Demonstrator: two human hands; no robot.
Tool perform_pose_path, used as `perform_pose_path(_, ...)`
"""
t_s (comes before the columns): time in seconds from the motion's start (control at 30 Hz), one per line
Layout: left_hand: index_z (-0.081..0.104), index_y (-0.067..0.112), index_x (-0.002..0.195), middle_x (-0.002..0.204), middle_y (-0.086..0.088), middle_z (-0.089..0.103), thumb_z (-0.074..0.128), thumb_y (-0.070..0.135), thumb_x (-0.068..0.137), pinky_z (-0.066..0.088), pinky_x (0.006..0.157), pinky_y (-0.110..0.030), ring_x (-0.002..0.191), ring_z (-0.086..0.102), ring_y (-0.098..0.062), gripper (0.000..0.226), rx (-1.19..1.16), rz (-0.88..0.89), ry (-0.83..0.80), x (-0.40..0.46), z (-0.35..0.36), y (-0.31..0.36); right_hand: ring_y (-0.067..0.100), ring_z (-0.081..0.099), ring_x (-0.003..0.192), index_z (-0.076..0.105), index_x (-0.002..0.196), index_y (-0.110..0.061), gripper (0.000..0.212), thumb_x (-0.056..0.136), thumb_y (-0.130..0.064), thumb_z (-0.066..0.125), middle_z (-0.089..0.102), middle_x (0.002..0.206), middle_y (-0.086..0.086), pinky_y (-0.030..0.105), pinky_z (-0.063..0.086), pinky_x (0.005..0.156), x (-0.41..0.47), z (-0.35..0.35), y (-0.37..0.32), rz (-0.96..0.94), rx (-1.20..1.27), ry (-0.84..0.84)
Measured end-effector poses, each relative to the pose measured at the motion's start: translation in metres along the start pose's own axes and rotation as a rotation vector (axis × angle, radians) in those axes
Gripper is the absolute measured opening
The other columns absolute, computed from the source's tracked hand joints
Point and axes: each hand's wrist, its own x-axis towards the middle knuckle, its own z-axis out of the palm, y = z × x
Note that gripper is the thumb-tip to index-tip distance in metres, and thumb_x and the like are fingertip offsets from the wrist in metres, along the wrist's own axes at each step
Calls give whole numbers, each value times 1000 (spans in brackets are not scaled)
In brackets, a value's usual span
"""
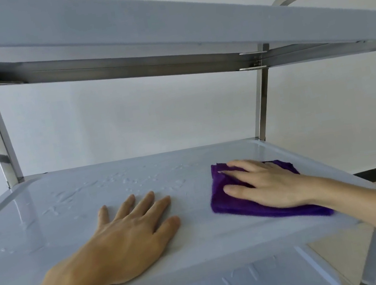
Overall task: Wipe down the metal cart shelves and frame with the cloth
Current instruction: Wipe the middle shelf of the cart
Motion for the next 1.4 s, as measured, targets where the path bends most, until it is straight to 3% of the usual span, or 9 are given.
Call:
perform_pose_path(0.07,-9,45,154,164,17,-14,7,63,96,-5,121,-53,152,-13,-14,63,1,6,-1,-3,0,-2,-28,4,131,9,122,-87,51,72,-98,13,6,141,-56,31,13,117,-30,-3,7,-44,44,-3)
perform_pose_path(0.13,-11,45,153,163,17,-16,5,63,94,-6,121,-52,151,-15,-14,64,16,16,-4,-6,1,-2,-36,3,125,13,116,-89,45,72,-98,16,7,137,-61,25,15,113,-42,-11,18,-4,80,-26)
perform_pose_path(0.3,-12,43,154,164,13,-17,6,64,95,-6,121,-53,151,-16,-15,65,45,38,-4,-7,4,4,-4,13,147,21,148,-56,79,78,-90,12,18,157,-32,37,10,123,-14,-25,61,205,29,-21)
perform_pose_path(0.47,-12,42,154,164,12,-16,6,67,94,-9,120,-54,151,-17,-15,68,29,38,16,-6,8,7,16,16,151,21,153,-44,73,90,-79,11,17,164,-14,52,12,120,53,-27,82,417,7,28)
perform_pose_path(0.63,-14,42,153,164,13,-17,6,69,93,-11,119,-57,151,-19,-16,69,3,33,16,-6,10,7,27,13,152,17,155,-41,79,87,-81,9,14,166,-8,60,5,119,108,-21,60,517,25,64)
perform_pose_path(0.9,-5,40,154,165,11,-9,8,66,95,-9,119,-58,152,-14,-17,67,-27,30,36,-10,8,9,18,1,154,12,154,-45,84,82,-87,14,6,165,-16,59,-1,120,121,1,-36,143,-2,-46)
perform_pose_path(1.07,2,42,153,165,10,1,8,69,92,0,117,-63,153,-4,-19,67,-10,15,82,-7,8,9,1,-3,151,8,152,-51,93,71,-97,9,3,161,-29,45,-2,123,62,4,-38,-53,-18,-82)
perform_pose_path(1.23,3,41,153,166,10,-1,10,67,94,-2,117,-64,153,-5,-19,65,-28,25,69,-6,7,10,-16,-3,142,10,149,-59,93,67,-101,8,4,151,-44,33,1,123,-6,-10,9,56,10,-67)
perform_pose_path(1.4,8,37,154,166,8,0,9,57,99,-4,117,-64,153,-5,-22,58,-95,30,62,-6,5,18,-8,-3,146,5,140,-67,73,71,-92,9,3,156,-35,37,-3,123,-27,-17,6,156,19,-90)
